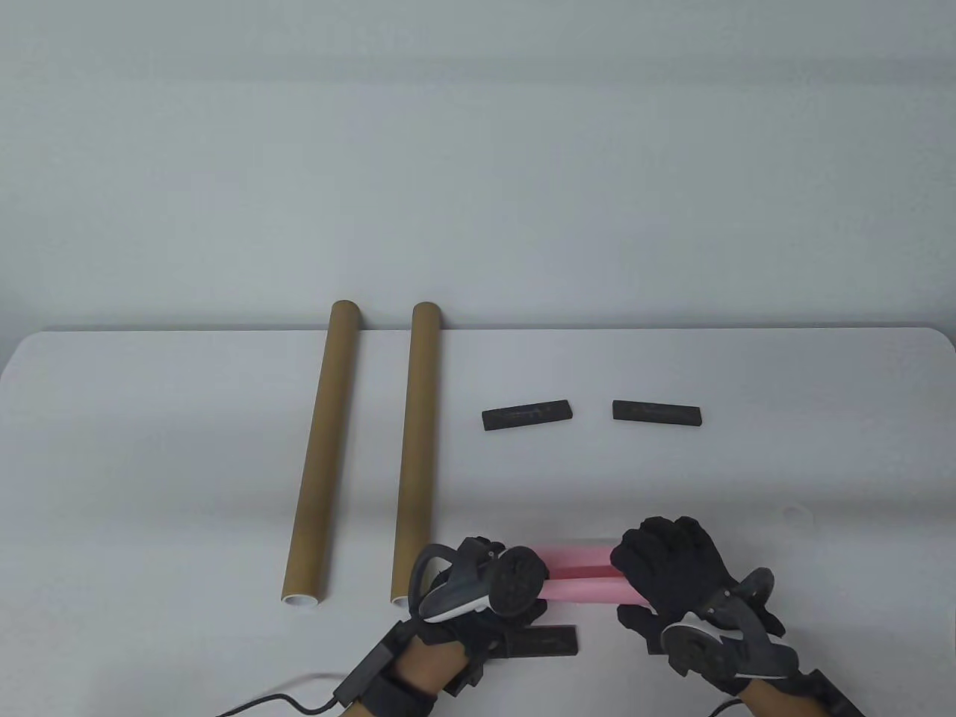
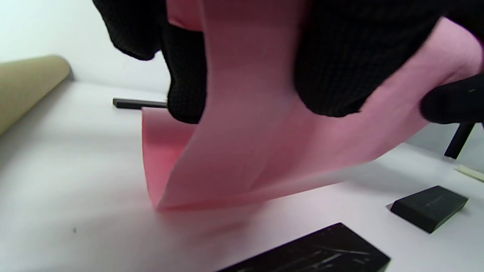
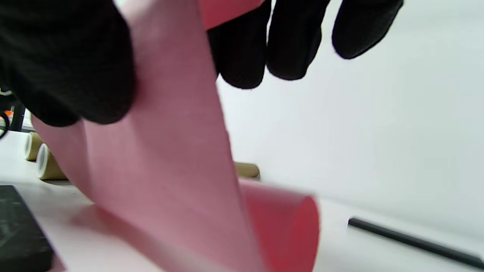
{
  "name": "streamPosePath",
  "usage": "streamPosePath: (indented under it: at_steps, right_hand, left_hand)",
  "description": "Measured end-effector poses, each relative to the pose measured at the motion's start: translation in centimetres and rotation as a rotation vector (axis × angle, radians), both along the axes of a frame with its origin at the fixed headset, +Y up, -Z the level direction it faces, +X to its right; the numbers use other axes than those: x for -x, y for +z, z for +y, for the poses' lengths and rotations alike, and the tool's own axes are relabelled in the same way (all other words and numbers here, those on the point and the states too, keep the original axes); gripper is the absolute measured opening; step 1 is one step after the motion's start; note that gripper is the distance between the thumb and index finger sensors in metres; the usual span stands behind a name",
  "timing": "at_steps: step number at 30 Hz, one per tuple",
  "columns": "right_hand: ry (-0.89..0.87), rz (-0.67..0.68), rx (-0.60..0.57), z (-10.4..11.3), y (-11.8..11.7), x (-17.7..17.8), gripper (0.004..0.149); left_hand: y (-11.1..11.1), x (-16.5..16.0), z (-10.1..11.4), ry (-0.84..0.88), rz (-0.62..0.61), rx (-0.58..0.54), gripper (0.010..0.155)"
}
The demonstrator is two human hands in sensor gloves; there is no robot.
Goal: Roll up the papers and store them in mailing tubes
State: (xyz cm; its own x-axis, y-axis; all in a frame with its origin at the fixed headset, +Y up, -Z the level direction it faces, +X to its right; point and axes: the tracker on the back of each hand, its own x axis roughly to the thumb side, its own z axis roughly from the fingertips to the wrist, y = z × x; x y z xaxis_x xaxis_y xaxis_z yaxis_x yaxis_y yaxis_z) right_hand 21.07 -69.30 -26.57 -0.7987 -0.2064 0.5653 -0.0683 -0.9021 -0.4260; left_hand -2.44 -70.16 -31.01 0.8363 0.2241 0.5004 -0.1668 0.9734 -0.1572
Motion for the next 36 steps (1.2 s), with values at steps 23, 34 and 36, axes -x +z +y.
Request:
streamPosePath:
  at_steps: [23, 34, 36]
  right_hand:
    - [-0.050, 0.001, 0.145, 0.2, -0.8, -0.9, 0.078]
    - [-0.217, -0.035, 0.349, 0.4, -1.8, -1.4, 0.037]
    - [-0.304, -0.026, 0.446, 0.2, -2.1, -1.7, 0.036]
  left_hand:
    - [0.8, -0.8, -0.1, -0.100, -0.010, -0.178, 0.044]
    - [2.9, -1.5, 0.9, -0.295, -0.063, -0.590, 0.076]
    - [3.0, -1.6, 0.9, -0.280, -0.071, -0.581, 0.075]
